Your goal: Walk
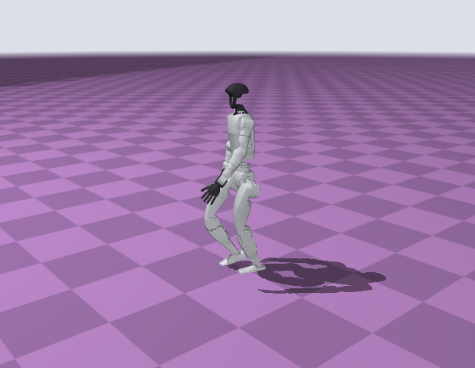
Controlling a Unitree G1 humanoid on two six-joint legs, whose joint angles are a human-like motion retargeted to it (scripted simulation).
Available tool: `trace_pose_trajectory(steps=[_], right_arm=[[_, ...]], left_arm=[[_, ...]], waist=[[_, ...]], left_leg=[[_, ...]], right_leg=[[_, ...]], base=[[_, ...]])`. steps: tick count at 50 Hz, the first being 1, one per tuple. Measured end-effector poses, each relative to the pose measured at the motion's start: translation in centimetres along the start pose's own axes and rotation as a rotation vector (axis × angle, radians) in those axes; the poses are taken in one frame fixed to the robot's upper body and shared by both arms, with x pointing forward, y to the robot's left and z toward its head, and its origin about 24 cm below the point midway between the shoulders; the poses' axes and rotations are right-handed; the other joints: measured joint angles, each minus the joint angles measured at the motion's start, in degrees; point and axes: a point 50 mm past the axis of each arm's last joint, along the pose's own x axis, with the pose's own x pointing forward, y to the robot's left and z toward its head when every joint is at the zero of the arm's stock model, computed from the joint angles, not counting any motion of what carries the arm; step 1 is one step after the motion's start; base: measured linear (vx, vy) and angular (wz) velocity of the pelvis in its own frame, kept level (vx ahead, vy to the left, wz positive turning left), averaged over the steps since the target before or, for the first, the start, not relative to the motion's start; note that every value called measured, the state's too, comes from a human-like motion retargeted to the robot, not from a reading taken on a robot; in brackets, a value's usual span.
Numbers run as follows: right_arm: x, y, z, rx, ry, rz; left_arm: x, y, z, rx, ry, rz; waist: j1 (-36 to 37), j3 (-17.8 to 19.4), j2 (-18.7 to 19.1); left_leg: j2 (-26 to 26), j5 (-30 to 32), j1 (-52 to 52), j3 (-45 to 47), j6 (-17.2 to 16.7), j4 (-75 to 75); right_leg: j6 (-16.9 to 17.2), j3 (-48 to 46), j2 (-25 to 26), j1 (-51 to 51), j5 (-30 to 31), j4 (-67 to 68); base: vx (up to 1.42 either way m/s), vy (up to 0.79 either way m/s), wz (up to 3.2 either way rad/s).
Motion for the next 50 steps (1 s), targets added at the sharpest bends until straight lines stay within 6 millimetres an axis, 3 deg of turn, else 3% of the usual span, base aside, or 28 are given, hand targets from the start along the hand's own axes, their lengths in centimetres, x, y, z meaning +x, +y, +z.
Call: trace_pose_trajectory(steps=[5,9,12,15,18,20,23,27,31,33,36,40,43,45,47,50], right_arm=[[-0.3,0.0,-2.0,0.049,0.061,-0.014],[-0.6,0.4,-3.1,0.068,0.082,-0.017],[-0.7,0.3,-3.6,0.072,0.086,-0.038],[-0.6,-0.2,-3.1,0.066,0.068,-0.067],[-0.3,-0.8,-1.3,0.050,0.011,-0.089],[-0.1,-1.3,0.5,0.032,-0.047,-0.107],[0.1,-2.3,4.0,-0.007,-0.159,-0.134],[-0.3,-3.4,9.0,-0.041,-0.329,-0.172],[-1.4,-4.2,13.4,-0.043,-0.493,-0.194],[-1.9,-4.4,15.0,-0.044,-0.552,-0.200],[-2.2,-4.2,15.8,-0.047,-0.591,-0.198],[-1.9,-3.2,14.8,-0.062,-0.561,-0.165],[-1.0,-1.6,11.9,-0.067,-0.454,-0.102],[-0.5,-0.7,10.1,-0.069,-0.376,-0.055],[-0.1,-0.1,8.2,-0.080,-0.298,-0.023],[0.2,0.2,5.5,-0.089,-0.189,-0.001]], left_arm=[[0.7,1.0,6.5,-0.020,-0.227,0.027],[0.5,0.7,8.1,-0.015,-0.301,0.024],[0.3,-0.1,7.2,-0.017,-0.287,0.004],[0.0,-1.4,4.2,-0.020,-0.199,-0.029],[-0.6,-2.7,0.4,0.002,-0.072,-0.071],[-1.1,-3.2,-2.2,0.026,0.018,-0.097],[-2.2,-3.4,-6.0,0.055,0.154,-0.117],[-4.5,-3.2,-11.1,0.043,0.323,-0.122],[-7.4,-3.3,-15.7,-0.002,0.469,-0.131],[-8.9,-3.5,-17.4,-0.020,0.528,-0.136],[-10.7,-3.9,-19.5,-0.043,0.603,-0.142],[-12.0,-4.5,-20.6,-0.039,0.658,-0.168],[-11.7,-4.7,-20.3,-0.022,0.657,-0.183],[-10.3,-4.5,-19.0,0.001,0.611,-0.182],[-8.3,-4.0,-16.8,0.031,0.531,-0.167],[-5.0,-2.8,-12.3,0.064,0.376,-0.116]], waist=[[-0.2,0.0,4.0],[0.1,-0.3,4.7],[0.6,-0.6,6.6],[1.3,-0.6,9.2],[2.6,-1.1,11.9],[4.0,-1.3,12.4],[6.4,-0.7,11.0],[9.4,0.5,8.3],[11.2,0.7,5.5],[11.6,0.3,4.1],[12.0,0.1,4.0],[11.6,-0.4,1.6],[10.3,-0.6,-2.1],[8.8,-1.1,-4.9],[7.2,-1.3,-5.4],[4.8,-0.9,-4.4]], left_leg=[[5.6,-3.2,5.1,-0.9,-1.2,-1.6],[7.4,-8.2,6.4,-1.4,-2.2,5.4],[10.2,-9.7,7.0,-2.0,-4.0,13.4],[14.9,-6.1,4.9,-1.3,-7.4,26.9],[21.3,3.1,-2.8,-0.5,-10.0,44.0],[24.5,6.1,-8.8,0.0,-9.3,52.3],[25.6,4.5,-16.8,0.8,-6.3,56.8],[23.1,0.1,-24.4,2.3,-3.8,48.8],[17.8,0.0,-28.0,3.9,-4.6,28.7],[14.4,1.4,-28.3,4.0,-5.5,16.6],[11.9,1.3,-29.0,2.9,-6.1,11.1],[7.4,3.8,-26.3,3.8,-4.0,14.2],[2.3,3.3,-23.2,5.6,-0.7,16.3],[-1.5,3.3,-20.7,6.4,1.2,14.0],[-3.0,2.6,-17.5,5.7,2.0,11.8],[-3.4,1.6,-11.2,3.4,1.9,7.5]], right_leg=[[3.9,0.1,10.3,-0.9,4.7,-28.7],[4.1,1.2,13.6,-0.7,5.1,-31.7],[2.7,0.5,16.5,1.0,6.7,-28.7],[0.2,-1.0,19.9,3.3,6.1,-25.2],[-3.1,-2.7,23.9,6.4,4.1,-26.5],[-4.4,-2.6,25.5,9.1,2.7,-28.9],[-4.8,-1.1,26.2,15.1,1.3,-33.8],[-3.6,1.2,25.4,23.9,0.4,-40.1],[-2.2,2.4,22.6,31.3,-0.3,-45.4],[-1.7,2.3,20.7,33.6,-1.1,-46.8],[-1.2,2.1,19.5,35.1,-3.5,-42.4],[1.2,3.2,15.1,35.3,-5.4,-28.8],[5.5,4.4,9.2,31.2,1.3,-10.9],[7.9,5.5,4.6,25.5,8.5,1.6],[7.1,5.6,1.7,19.8,11.4,10.1],[3.2,4.5,-1.5,11.7,6.9,16.2]], base=[[0.00,0.00,0.00],[0.00,0.00,0.00],[0.00,0.00,0.00],[0.00,-0.02,-0.01],[-0.03,-0.05,-0.02],[-0.02,-0.05,0.02],[0.00,0.00,0.00],[0.00,0.00,-0.18],[0.02,0.01,-0.27],[0.00,0.00,0.00],[0.00,0.00,0.00],[0.00,0.00,0.00],[0.00,0.00,0.00],[0.00,0.00,0.00],[0.00,0.00,0.00],[0.00,0.00,0.00]])
